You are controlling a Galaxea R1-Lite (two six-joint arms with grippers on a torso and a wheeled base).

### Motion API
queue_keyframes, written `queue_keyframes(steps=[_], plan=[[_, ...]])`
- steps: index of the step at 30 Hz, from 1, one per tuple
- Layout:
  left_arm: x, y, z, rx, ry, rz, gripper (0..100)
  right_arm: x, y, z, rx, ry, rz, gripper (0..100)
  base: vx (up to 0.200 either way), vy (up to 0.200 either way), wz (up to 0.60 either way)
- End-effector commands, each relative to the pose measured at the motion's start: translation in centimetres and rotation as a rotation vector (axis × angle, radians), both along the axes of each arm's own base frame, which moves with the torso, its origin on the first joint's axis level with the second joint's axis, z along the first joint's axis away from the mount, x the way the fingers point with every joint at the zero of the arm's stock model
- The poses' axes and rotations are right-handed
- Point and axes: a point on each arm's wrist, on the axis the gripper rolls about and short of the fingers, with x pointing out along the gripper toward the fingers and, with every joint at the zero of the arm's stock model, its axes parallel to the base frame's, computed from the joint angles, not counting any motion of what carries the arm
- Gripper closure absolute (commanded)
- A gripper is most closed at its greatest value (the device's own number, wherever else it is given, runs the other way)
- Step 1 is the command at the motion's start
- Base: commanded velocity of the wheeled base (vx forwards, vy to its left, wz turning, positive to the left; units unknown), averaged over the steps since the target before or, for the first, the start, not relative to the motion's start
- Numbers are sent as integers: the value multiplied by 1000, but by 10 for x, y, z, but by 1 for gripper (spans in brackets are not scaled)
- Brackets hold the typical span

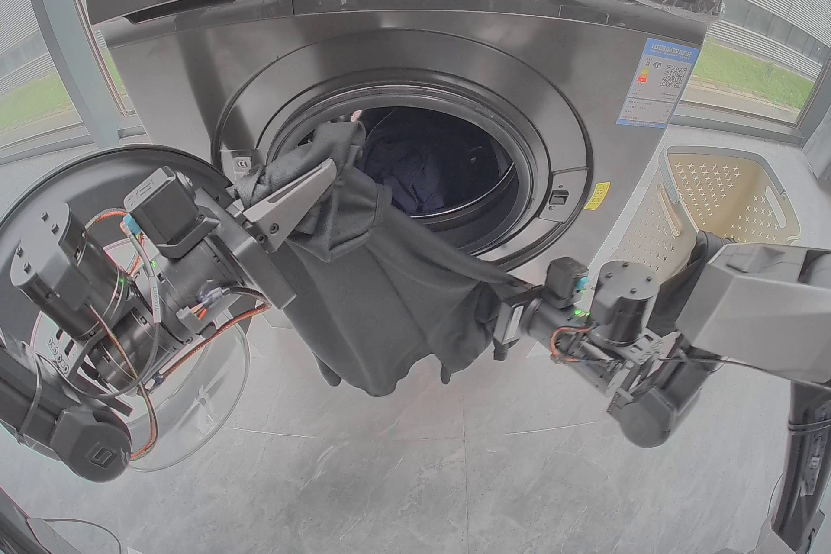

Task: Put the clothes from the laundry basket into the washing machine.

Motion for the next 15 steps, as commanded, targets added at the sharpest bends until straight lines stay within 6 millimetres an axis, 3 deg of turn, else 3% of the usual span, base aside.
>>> queue_keyframes(steps=[1, 8, 15], plan=[[5, 9, -1, 2, 4, 39, 100, -35, -51, 65, 59, -96, -68, 100, 0, 0, 0], [5, 10, -1, 4, 2, 46, 100, -67, -67, 95, 102, -153, -65, 100, 0, 0, 0], [4, 11, -1, 0, 2, 55, 100, -70, -70, 98, 106, -161, -71, 100, 0, 0, 0]])
